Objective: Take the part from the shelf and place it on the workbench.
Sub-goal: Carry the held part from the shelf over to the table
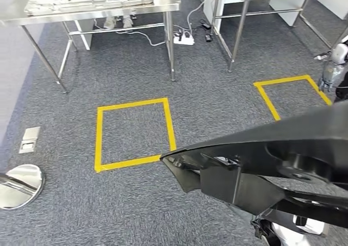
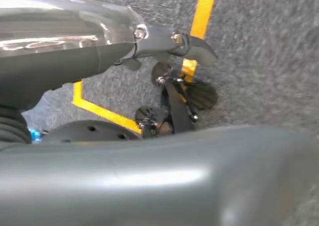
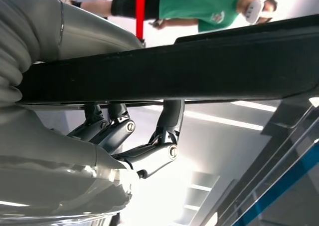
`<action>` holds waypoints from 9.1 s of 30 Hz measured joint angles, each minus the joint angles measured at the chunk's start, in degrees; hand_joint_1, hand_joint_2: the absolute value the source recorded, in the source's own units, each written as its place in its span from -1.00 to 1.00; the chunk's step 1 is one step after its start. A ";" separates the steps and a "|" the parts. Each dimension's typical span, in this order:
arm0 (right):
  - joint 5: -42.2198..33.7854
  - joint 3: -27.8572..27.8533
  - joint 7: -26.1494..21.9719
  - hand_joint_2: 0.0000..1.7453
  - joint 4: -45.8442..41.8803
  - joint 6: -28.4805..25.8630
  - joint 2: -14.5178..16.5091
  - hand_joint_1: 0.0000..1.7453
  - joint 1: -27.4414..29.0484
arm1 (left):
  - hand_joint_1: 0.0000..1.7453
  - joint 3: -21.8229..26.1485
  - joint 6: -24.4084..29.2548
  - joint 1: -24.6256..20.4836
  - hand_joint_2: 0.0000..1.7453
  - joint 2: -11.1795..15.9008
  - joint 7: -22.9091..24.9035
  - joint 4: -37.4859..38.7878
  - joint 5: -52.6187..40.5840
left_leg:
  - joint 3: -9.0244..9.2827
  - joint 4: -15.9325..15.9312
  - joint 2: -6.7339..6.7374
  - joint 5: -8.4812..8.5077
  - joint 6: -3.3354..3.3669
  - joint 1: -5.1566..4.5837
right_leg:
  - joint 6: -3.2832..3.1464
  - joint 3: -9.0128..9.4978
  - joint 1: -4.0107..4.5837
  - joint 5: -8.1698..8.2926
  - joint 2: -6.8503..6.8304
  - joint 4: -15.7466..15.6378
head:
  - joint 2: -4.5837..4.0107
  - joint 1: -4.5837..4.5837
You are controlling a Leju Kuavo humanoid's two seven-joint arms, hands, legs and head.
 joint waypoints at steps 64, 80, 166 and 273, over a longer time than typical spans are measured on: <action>-1.47 0.31 1.80 1.00 0.61 -0.15 2.35 1.00 -1.78 | -1.00 2.42 -2.59 -0.87 1.00 -0.08 -2.24 0.00 2.86 | -3.49 11.90 3.92 -7.20 -0.96 0.43 | -0.74 -0.66 0.48 0.79 -2.05 -0.37 | -0.01 0.07; -1.92 0.25 1.79 1.00 0.64 0.19 2.16 1.00 -1.86 | -1.00 2.40 -2.60 -0.84 1.00 -0.04 -2.49 0.00 2.70 | 2.91 -3.73 4.21 1.14 2.75 -0.16 | 1.77 -7.19 0.71 -6.57 -1.84 14.94 | 0.00 0.07; -4.53 0.19 3.15 1.00 1.87 1.60 4.08 1.00 -2.99 | -1.00 2.50 -1.85 -0.58 1.00 -0.66 -1.86 0.00 2.72 | 0.08 -1.20 4.97 1.58 0.84 0.30 | 1.33 2.04 0.80 -2.47 -0.96 0.01 | -0.01 -0.46; -5.58 -4.93 -0.67 1.00 1.02 7.26 1.92 1.00 2.50 | -1.00 3.16 -1.98 -0.61 1.00 -1.09 -3.00 -0.01 1.97 | 6.48 -3.14 4.48 -2.22 0.21 -0.17 | 0.09 -2.41 0.83 1.06 -1.57 0.58 | 0.00 0.15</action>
